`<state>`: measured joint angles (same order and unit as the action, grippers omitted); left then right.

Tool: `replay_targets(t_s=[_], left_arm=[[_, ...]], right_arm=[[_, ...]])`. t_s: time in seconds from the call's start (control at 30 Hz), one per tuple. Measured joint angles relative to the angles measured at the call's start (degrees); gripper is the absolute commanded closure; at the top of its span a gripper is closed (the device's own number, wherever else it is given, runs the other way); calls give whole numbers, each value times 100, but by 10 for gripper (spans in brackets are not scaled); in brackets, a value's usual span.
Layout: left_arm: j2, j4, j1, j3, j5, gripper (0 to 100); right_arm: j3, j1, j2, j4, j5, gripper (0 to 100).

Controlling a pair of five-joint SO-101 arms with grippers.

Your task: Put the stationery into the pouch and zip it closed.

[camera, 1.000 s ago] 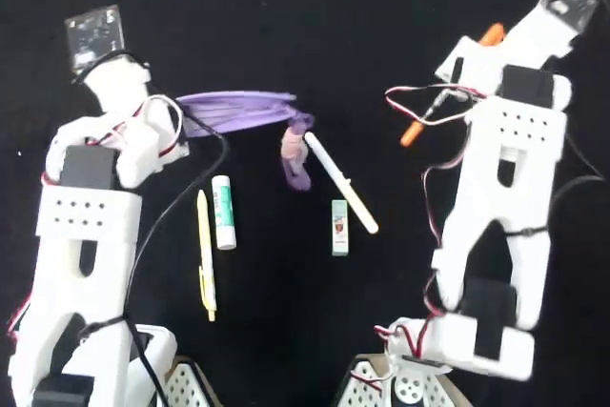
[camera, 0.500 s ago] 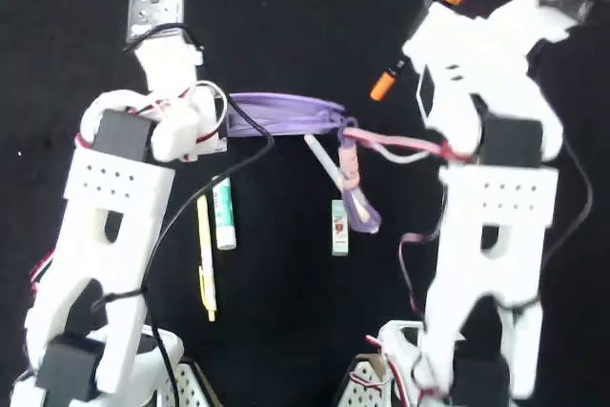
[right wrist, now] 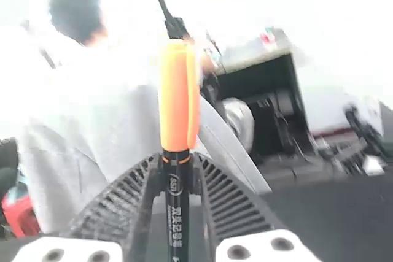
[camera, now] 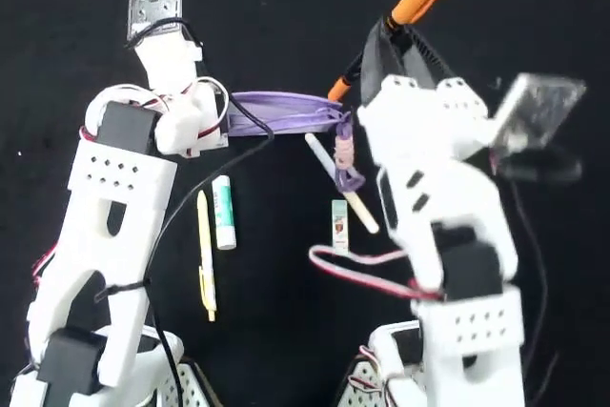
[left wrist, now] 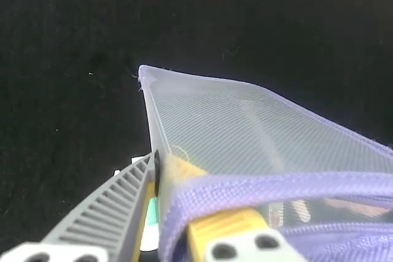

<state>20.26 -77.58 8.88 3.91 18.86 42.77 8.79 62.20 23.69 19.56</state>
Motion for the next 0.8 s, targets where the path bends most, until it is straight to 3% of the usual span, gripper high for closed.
replay_targets(t_s=[0.53, 0.8], left_arm=[[18, 26, 26, 229, 62, 970], [26, 281, 26, 448, 211, 970]], right_arm=[[1530, 1327, 800, -1697, -229, 988], [2514, 1451, 800, -2620, -510, 988]])
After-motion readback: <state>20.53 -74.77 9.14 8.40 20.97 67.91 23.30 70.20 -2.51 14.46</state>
